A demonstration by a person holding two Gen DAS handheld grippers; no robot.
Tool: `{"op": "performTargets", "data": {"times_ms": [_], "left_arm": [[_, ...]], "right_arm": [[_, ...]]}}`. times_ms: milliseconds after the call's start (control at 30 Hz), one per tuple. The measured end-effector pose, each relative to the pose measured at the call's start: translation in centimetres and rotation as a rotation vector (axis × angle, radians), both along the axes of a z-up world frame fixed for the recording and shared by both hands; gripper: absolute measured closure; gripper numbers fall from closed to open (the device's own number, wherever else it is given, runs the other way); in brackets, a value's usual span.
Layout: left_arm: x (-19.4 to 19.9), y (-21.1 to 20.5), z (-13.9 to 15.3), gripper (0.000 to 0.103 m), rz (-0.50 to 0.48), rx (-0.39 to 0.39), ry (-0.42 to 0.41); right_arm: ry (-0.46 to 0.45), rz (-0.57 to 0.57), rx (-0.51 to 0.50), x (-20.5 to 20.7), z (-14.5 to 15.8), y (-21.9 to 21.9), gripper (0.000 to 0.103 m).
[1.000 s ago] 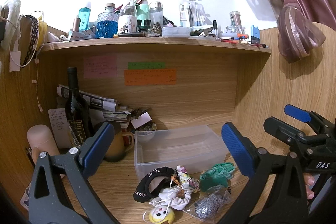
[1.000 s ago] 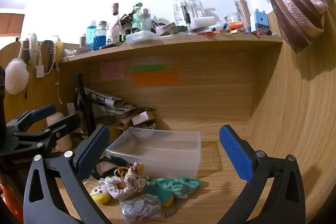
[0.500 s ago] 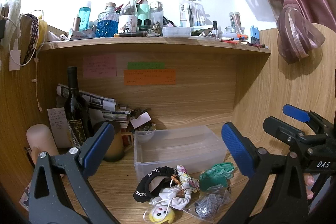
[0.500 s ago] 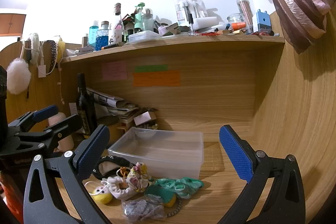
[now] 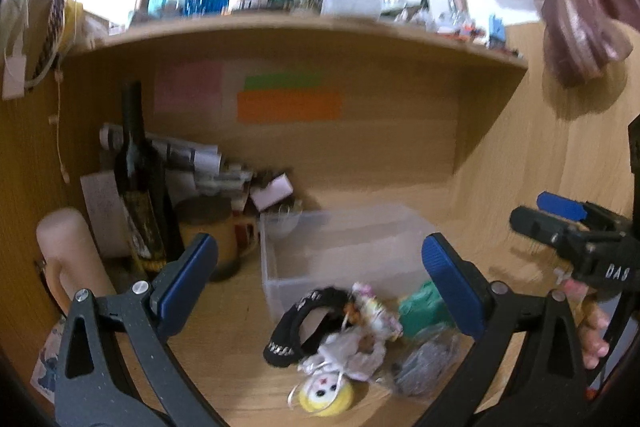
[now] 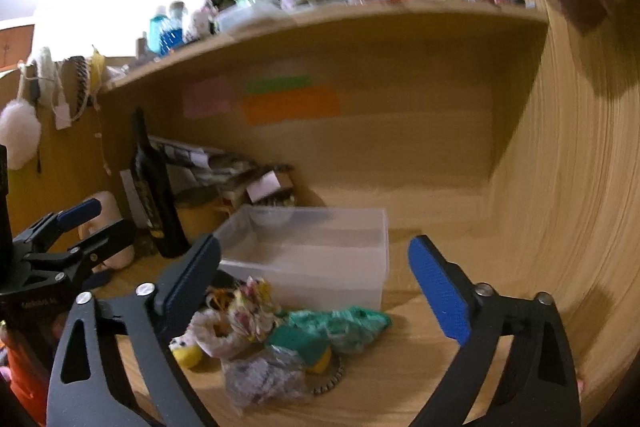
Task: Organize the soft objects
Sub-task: 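Grasp the green scrunchie with the right tool while the left tool grasps the black headband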
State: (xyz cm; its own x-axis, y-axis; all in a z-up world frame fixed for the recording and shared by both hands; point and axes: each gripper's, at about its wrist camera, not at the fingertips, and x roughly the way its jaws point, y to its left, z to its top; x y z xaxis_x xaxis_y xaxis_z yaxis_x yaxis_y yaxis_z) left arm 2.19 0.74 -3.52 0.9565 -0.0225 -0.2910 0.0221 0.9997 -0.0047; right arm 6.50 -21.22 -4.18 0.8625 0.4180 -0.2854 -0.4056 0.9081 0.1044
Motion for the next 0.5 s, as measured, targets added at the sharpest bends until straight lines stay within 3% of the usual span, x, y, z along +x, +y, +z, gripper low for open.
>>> {"op": "performTargets", "data": {"times_ms": [33, 167, 300, 500], "left_arm": [[0.4, 0.2, -0.7, 0.000, 0.006, 0.003, 0.024], [2.1, 0.9, -3.3, 0.020, -0.010, -0.004, 0.131], [4.2, 2.0, -5.8, 0.026, -0.007, -0.039, 0.238], [6.1, 3.5, -7.5, 0.032, -0.008, -0.076, 0.303]], "right_arm": [[0.020, -0.005, -0.005, 0.4, -0.5, 0.0, 0.015], [0.101, -0.007, -0.039, 1.7, -2.4, 0.3, 0.025], [0.186, 0.002, -0.070, 3.0, -4.5, 0.7, 0.032], [0.312, 0.024, -0.096, 5.1, -7.2, 0.9, 0.032]]}}
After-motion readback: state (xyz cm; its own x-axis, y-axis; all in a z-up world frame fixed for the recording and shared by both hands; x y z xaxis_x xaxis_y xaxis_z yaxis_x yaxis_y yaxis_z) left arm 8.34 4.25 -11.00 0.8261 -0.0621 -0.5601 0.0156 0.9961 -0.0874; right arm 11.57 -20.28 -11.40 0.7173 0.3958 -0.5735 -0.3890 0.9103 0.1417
